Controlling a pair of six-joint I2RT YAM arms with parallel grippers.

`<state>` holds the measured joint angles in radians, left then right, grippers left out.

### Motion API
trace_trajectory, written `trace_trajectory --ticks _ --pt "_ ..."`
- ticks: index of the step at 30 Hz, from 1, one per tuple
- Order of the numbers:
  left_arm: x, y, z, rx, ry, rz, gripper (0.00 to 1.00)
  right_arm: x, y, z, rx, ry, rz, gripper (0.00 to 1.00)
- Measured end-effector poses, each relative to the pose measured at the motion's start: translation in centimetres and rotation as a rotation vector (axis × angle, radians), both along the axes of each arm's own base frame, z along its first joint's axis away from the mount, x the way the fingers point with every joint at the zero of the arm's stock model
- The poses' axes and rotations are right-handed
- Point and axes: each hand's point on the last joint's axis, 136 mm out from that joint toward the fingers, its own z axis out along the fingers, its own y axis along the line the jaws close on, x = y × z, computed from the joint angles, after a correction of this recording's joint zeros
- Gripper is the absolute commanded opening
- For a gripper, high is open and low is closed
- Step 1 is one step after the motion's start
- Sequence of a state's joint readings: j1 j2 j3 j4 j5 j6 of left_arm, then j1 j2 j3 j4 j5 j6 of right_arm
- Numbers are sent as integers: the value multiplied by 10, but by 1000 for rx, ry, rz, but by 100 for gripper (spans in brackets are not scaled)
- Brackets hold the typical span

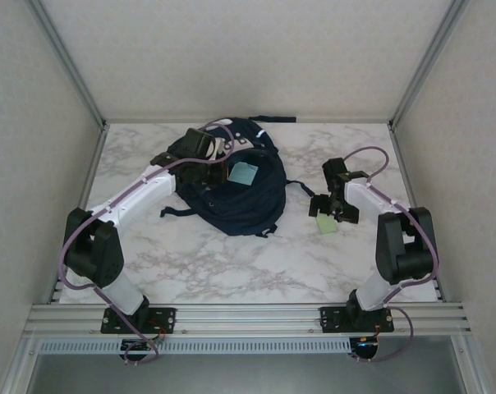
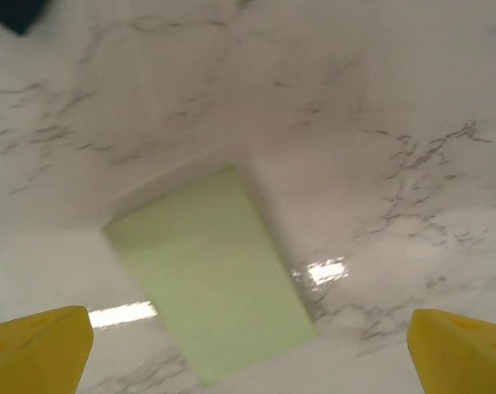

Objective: Pack the student bag

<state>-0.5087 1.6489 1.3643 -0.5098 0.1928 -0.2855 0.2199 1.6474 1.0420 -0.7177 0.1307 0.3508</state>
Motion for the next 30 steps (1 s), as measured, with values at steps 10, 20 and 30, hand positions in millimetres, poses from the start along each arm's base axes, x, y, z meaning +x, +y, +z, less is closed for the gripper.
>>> trace_trajectory --ticks 10,20,30 --pt "0 0 0 1 2 0 0 5 9 -24 72 32 0 95" --pt "-1 0 0 2 4 0 0 6 21 -25 148 19 -7 94" --pt "0 1 2 4 0 3 0 5 31 5 211 -51 4 97"
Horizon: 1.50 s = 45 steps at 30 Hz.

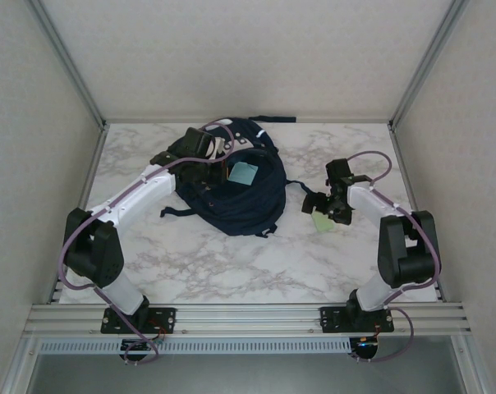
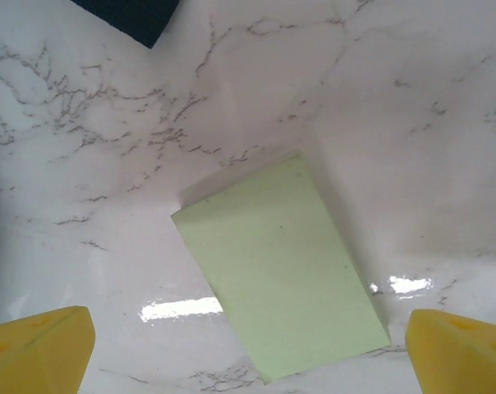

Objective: Pack the student bag

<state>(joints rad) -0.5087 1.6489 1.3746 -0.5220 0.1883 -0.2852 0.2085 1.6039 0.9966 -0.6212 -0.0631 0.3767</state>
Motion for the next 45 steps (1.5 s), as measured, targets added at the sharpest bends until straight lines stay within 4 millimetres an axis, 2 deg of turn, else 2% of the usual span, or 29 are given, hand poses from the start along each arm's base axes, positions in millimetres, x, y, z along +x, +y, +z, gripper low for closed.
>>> trace_trajectory --ticks 4,8,11,13,15,16,22,24,27,31,34,36,41,45 --pt "0 0 0 0 0 0 0 -1 -7 -10 -52 22 16 94" --pt "0 0 0 0 0 0 0 -6 -11 -28 -92 74 33 89" --pt "0 0 0 2 -1 2 0 -7 -12 -34 -122 88 46 84" --pt "0 0 0 2 -1 2 0 -7 -13 -34 -135 89 48 79" --pt "0 0 0 2 -1 2 0 -8 -16 -35 -157 93 49 67" --pt "0 0 0 2 -1 2 0 -8 -17 -35 -163 94 42 61" --pt "0 0 0 2 -1 2 0 -8 -18 -32 -173 105 36 54" --pt "0 0 0 2 -1 2 0 -9 -17 -27 -167 106 29 54" --pt "0 0 0 2 -1 2 0 -6 -11 -5 -122 77 12 58" --pt "0 0 0 1 -1 2 0 8 14 49 31 -54 -14 59" --pt "0 0 0 1 -1 2 0 20 46 91 177 -161 -15 58" --pt "0 0 0 -1 1 4 0 27 71 109 268 -208 -4 58" --pt "0 -1 0 -12 7 11 0 46 136 132 458 -248 11 57" --pt "1 -2 2 -24 8 21 0 65 181 132 550 -235 20 57"
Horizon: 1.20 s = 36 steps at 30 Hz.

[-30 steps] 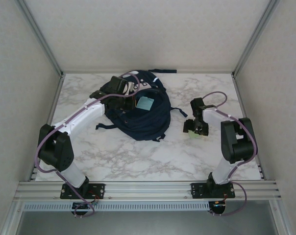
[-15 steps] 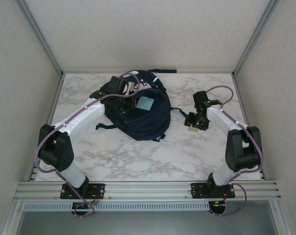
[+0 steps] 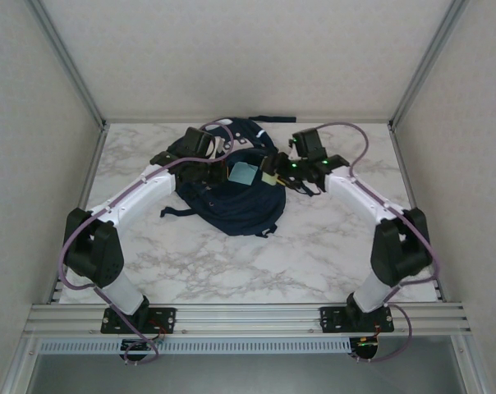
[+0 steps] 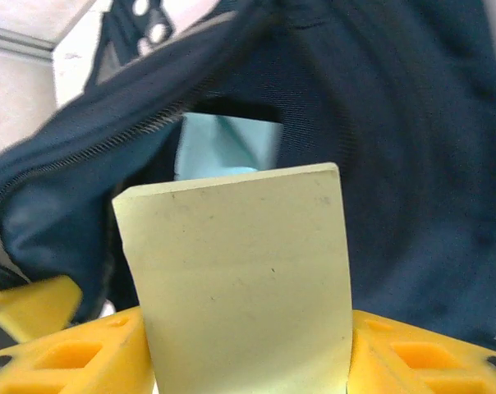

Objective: Pack the student bag

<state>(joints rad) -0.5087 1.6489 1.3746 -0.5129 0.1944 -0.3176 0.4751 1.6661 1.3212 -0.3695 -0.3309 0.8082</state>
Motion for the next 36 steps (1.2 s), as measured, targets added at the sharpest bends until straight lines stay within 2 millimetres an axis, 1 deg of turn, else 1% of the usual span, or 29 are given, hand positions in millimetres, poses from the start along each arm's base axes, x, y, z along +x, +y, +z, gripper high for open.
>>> trace_trajectory --ticks 1,2,5,7,8,9,11,15,16,18,22,25,27,30,33,34,35,36 --pt "0 0 0 -1 1 2 0 4 12 -2 19 5 8 59" --pt "0 0 0 -3 2 4 0 6 23 -3 36 13 15 64" --pt "1 -1 1 -11 1 10 0 10 49 -7 78 34 33 83" --pt "0 -2 2 -15 2 12 0 13 58 -7 97 38 39 90" --pt "0 -2 3 -17 2 14 0 13 60 -7 104 40 39 90" --pt "0 -2 3 -18 0 14 0 13 60 -7 107 42 37 89" --pt "-1 -2 5 -22 -1 16 0 15 61 -5 118 34 33 83" --pt "-1 -4 7 -35 0 23 0 15 62 -7 126 34 26 51" --pt "-1 -4 7 -38 1 26 0 14 61 -10 125 39 23 45" --pt "-1 -5 7 -42 5 28 0 9 57 -19 109 52 19 39" --pt "-2 -8 8 -53 5 31 0 2 47 -37 52 78 1 34" --pt "-6 -14 8 -65 13 27 0 2 46 -42 34 79 -2 31" --pt "-9 -21 10 -76 15 21 0 4 52 -46 34 79 6 27" --pt "-13 -30 11 -94 21 19 0 14 69 -51 43 65 23 24" --pt "-15 -33 10 -112 33 36 0 25 80 -45 61 36 30 25" --pt "-14 -34 10 -120 34 44 1 26 80 -43 60 30 31 27" --pt "-14 -34 10 -126 36 51 5 26 79 -44 53 25 34 29" --pt "-14 -35 10 -128 37 56 12 25 77 -44 38 22 38 31"
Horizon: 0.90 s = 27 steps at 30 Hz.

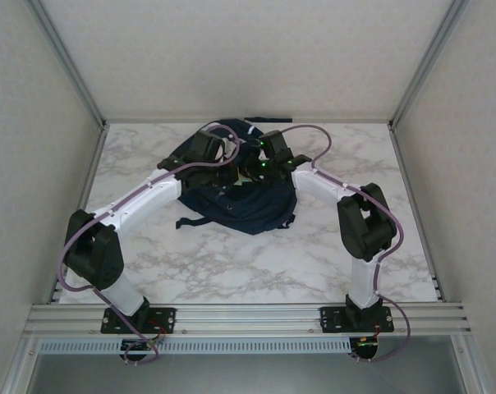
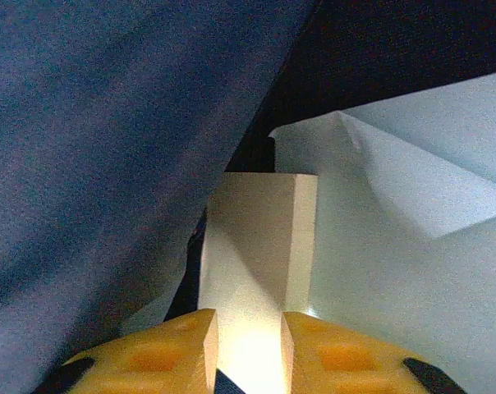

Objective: Pack the student bag

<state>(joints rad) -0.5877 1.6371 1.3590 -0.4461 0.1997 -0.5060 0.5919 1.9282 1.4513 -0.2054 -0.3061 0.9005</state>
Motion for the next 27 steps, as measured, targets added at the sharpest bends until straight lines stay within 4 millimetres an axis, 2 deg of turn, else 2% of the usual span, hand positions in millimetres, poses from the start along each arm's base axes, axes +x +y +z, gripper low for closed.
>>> trace_trajectory --ticks 4,6,8,10,13,16,21,24,27 --pt "1 -7 7 -27 -20 7 55 -16 -20 5 -96 -22 26 53" --pt "2 -10 16 -46 -46 15 66 -29 -38 12 -161 -38 26 63" --pt "3 -9 29 -70 -79 31 72 -42 -56 24 -216 -55 21 68" --pt "5 -1 44 -91 -122 60 74 -55 -70 38 -248 -78 16 72" --pt "9 20 55 -107 -161 122 75 -69 -78 48 -279 -93 9 76" --pt "17 55 48 -113 -161 224 79 -85 -67 45 -315 -96 37 78" --pt "21 122 -3 -79 -75 418 79 -111 -23 29 -410 -101 135 82" --pt "17 146 -30 -59 -20 490 82 -105 10 31 -504 -167 162 85" --pt "17 163 -45 -73 5 546 82 -94 37 37 -589 -253 165 87"
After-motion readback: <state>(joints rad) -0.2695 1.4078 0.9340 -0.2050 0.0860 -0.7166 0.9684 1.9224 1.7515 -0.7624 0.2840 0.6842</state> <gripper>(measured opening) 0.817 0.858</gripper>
